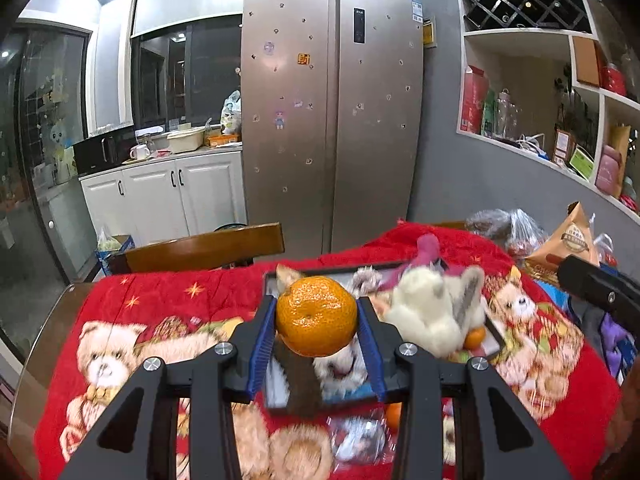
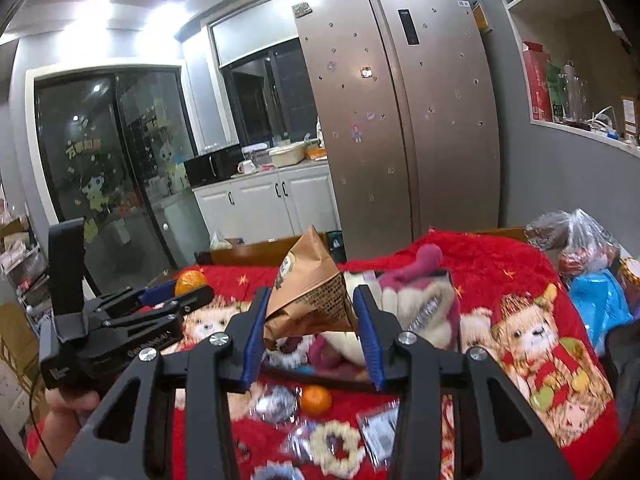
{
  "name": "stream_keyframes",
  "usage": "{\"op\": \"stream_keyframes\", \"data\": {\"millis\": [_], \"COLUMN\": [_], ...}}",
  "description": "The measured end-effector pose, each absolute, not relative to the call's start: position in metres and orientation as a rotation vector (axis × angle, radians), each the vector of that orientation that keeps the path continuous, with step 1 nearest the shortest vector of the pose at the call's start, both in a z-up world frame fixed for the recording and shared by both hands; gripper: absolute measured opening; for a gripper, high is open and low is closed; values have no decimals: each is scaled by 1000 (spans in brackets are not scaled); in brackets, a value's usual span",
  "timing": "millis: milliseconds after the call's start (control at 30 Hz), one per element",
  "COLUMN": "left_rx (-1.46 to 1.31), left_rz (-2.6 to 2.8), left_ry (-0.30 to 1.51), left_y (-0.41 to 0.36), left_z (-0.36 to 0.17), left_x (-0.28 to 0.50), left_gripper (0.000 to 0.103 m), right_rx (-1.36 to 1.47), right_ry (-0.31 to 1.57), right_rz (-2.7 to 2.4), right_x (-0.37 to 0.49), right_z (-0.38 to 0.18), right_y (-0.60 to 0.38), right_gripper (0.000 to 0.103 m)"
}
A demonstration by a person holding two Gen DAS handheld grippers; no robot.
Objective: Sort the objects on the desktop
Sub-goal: 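Carry the orange with the left gripper while the right carries the packet over the dark tray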
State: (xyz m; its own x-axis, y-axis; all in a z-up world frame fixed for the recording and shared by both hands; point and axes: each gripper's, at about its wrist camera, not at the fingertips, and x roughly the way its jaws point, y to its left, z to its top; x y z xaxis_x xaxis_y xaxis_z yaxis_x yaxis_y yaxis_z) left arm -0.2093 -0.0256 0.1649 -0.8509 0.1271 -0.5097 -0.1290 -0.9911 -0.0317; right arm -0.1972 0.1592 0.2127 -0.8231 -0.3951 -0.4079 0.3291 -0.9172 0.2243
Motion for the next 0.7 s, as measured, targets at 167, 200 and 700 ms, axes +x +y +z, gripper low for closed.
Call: {"op": "stream_keyframes", "data": {"millis": [167, 200, 700], "left_rx": [-780, -765, -813], "left_rz": [2890, 2899, 2900], "left_ry": [9, 18, 8], "left_y": [-4, 3, 29], "left_z": [173, 173, 142], "left_x": [-243, -250, -341], "left_gripper": [41, 41, 41], "right_rx": [627, 626, 706], "right_ry": [-257, -268, -200], "right_rz": [-2691, -2693, -2794], "right_x": [-235, -244, -358], "right_z": [218, 220, 189], "right_y": [166, 169, 185], "right_gripper": [42, 42, 42]}}
